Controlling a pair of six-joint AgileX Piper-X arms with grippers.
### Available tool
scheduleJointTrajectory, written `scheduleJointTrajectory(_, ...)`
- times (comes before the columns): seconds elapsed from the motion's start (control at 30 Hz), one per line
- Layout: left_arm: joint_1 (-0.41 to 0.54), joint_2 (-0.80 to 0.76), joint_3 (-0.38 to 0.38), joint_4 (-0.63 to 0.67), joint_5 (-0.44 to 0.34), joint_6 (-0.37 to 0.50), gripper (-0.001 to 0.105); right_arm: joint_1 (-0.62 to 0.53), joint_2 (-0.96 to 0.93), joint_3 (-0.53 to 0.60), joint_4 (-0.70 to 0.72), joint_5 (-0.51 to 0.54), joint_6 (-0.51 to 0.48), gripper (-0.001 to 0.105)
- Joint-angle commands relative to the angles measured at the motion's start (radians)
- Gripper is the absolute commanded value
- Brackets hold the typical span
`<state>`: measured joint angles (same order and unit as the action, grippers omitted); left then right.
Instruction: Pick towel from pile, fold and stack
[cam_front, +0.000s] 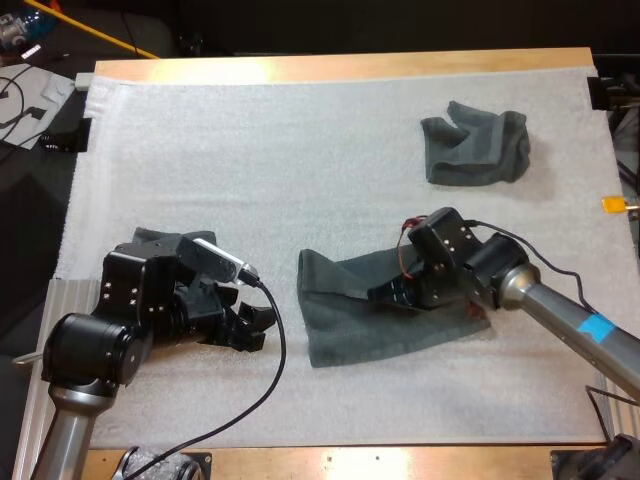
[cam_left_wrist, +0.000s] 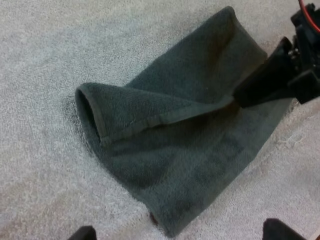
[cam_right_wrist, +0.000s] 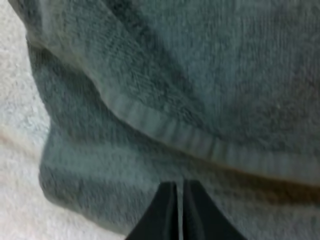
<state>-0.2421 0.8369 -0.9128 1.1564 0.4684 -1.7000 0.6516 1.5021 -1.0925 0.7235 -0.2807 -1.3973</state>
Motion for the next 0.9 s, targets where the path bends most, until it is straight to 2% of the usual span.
scheduleJointTrajectory(0.0,-0.002,-0.005,-0.004,0.001,0.008,-0.004,0.064,0.004,0.044,-0.031,0.011,0.0,-0.012,0.0)
scheduleJointTrajectory(0.57,0.0,-0.003,-0.005,0.001,0.015,-0.006,0.063,0.013,0.22,-0.077,-0.007,0.012,-0.017,0.0)
scheduleJointTrajectory(0.87,0.0,-0.001,-0.002,0.005,0.006,-0.007,0.063,0.014,0.233,-0.074,-0.02,0.005,-0.007,0.0)
